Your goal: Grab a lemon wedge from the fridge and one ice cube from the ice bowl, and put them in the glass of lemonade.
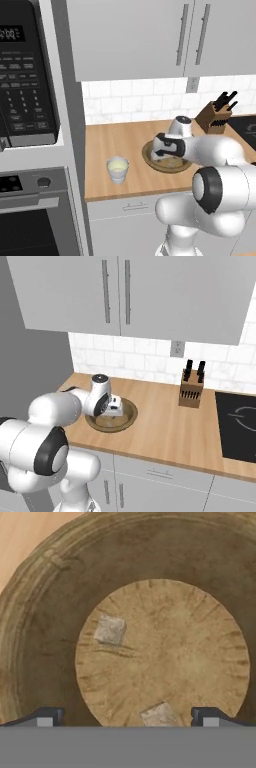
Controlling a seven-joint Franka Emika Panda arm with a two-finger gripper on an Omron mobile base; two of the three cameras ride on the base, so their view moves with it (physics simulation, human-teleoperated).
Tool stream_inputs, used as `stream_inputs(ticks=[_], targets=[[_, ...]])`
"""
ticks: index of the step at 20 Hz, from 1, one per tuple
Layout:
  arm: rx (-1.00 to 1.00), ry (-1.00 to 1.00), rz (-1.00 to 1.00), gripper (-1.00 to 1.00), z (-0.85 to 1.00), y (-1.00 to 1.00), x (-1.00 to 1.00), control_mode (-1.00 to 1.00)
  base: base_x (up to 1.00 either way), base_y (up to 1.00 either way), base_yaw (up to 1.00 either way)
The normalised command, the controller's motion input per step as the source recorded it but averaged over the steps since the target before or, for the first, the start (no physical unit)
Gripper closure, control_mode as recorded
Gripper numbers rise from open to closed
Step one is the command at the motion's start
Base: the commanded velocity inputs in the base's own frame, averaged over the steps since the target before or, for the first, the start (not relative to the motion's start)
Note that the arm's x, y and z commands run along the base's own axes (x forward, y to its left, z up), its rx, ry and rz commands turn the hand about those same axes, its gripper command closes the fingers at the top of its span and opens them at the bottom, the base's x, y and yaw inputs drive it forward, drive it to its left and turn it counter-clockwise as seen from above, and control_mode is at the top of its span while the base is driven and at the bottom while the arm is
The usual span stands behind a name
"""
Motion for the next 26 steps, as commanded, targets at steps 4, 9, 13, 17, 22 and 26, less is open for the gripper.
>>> stream_inputs(ticks=[4,9,13,17,22,26], targets=[[0.0,0.01,-0.04,-1.0,-0.17,0.0,0.17,-1.0,0.0,0.0,0.0],[0.0,0.01,-0.04,-1.0,-0.16,0.0,0.18,-1.0,0.0,0.0,0.0],[0.0,0.01,-0.04,-1.0,-0.08,0.0,0.23,-1.0,0.0,0.0,0.0],[0.0,0.0,-0.04,-1.0,-0.04,0.0,0.28,-1.0,0.0,0.0,0.0],[0.0,0.0,-0.04,-1.0,-0.16,0.0,0.17,-1.0,0.0,0.0,0.0],[0.0,0.02,-0.04,-1.0,-0.24,0.0,0.13,-1.0,0.0,0.0,0.0]])
